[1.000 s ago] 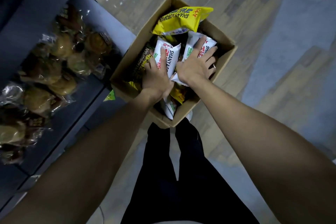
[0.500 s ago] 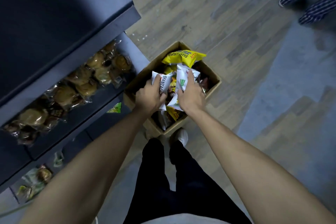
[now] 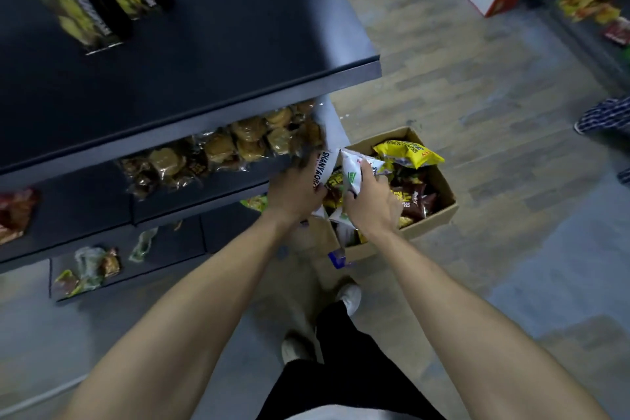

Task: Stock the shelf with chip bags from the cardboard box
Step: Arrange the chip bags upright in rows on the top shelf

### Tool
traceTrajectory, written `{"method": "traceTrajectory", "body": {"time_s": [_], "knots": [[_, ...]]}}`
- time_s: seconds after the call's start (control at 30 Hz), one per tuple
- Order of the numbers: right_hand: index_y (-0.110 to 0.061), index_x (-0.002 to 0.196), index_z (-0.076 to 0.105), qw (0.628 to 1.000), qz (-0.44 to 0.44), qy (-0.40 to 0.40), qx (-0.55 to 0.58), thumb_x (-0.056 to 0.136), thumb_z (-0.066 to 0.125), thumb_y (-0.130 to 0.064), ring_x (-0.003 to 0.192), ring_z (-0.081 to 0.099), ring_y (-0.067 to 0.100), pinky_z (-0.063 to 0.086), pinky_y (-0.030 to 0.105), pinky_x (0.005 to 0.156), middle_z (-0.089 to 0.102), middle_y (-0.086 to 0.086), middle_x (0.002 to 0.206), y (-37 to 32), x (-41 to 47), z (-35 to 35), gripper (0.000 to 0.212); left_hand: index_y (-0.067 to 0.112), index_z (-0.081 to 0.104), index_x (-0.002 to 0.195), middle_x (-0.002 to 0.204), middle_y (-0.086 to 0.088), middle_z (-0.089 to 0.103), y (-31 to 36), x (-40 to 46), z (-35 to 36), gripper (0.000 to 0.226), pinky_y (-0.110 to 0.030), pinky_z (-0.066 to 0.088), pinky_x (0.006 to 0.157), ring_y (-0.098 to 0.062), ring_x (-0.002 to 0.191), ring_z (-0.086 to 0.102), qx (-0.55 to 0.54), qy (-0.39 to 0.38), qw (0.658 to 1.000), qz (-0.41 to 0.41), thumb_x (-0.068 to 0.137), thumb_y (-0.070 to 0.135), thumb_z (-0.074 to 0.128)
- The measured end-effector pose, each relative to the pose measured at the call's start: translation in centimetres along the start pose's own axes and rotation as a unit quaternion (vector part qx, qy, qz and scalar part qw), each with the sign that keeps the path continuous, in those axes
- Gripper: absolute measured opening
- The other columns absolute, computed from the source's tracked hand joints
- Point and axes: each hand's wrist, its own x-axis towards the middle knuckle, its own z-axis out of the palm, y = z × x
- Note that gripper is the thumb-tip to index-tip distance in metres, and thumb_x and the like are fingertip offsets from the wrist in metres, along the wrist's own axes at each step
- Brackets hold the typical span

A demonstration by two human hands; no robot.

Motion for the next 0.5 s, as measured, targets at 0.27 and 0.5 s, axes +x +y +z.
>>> {"method": "traceTrajectory", "body": {"time_s": [0.27, 0.5], "knots": [[-0.026, 0.14, 0.035, 0.991, -0.123, 0.042, -0.019, 0.088, 0.055, -0.037, 0.098, 0.062, 0.039, 0.047, 0.039, 0.071, 0.054, 0.015, 0.123, -7.3, -6.4, -2.9, 0.056, 0.02, 0.034, 0.141, 0.123, -0.012, 0.055, -4.1, -8.2, -6.9, 0.066, -0.042, 0.05, 0.066, -0.039, 0.089, 0.063, 0.012, 0.115, 0.991, -0.07, 0.084, 0.042, 0.058], [-0.03, 0.142, 0.034, 0.964, -0.225, 0.142, 0.026, 0.085, 0.057, -0.035, 0.103, 0.059, 0.038, 0.047, 0.043, 0.079, 0.052, 0.011, 0.122, -15.8, -10.5, -10.6, 0.061, 0.019, 0.033, 0.143, 0.107, -0.007, 0.052, -5.0, -12.0, -18.0, 0.071, -0.033, 0.035, 0.052, -0.033, 0.07, 0.061, 0.039, 0.247, 0.962, -0.111, 0.081, 0.041, 0.059]]}}
